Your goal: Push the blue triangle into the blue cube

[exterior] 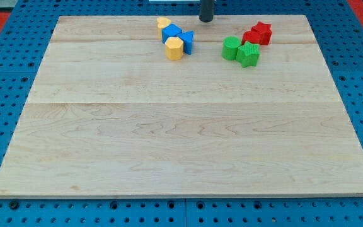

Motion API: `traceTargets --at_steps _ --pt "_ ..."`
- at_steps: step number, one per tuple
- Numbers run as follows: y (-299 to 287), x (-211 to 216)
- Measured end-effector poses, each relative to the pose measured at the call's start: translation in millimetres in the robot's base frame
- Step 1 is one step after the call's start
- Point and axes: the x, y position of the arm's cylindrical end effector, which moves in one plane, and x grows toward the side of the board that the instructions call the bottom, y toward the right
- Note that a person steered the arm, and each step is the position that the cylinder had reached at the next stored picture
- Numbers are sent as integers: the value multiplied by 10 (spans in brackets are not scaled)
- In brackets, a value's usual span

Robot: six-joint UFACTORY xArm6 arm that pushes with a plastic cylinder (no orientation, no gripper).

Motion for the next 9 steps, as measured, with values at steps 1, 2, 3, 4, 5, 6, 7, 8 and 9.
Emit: traceTargets --at_steps 1,2,3,4,5,6,7,8,9 --pt "120 -5" --pt "323 116" --pt "273 535" --pt "151 861" --pt "151 964" --pt "42 976" --pt "-117 976" --pt "-244 976" --pt "-400 976"
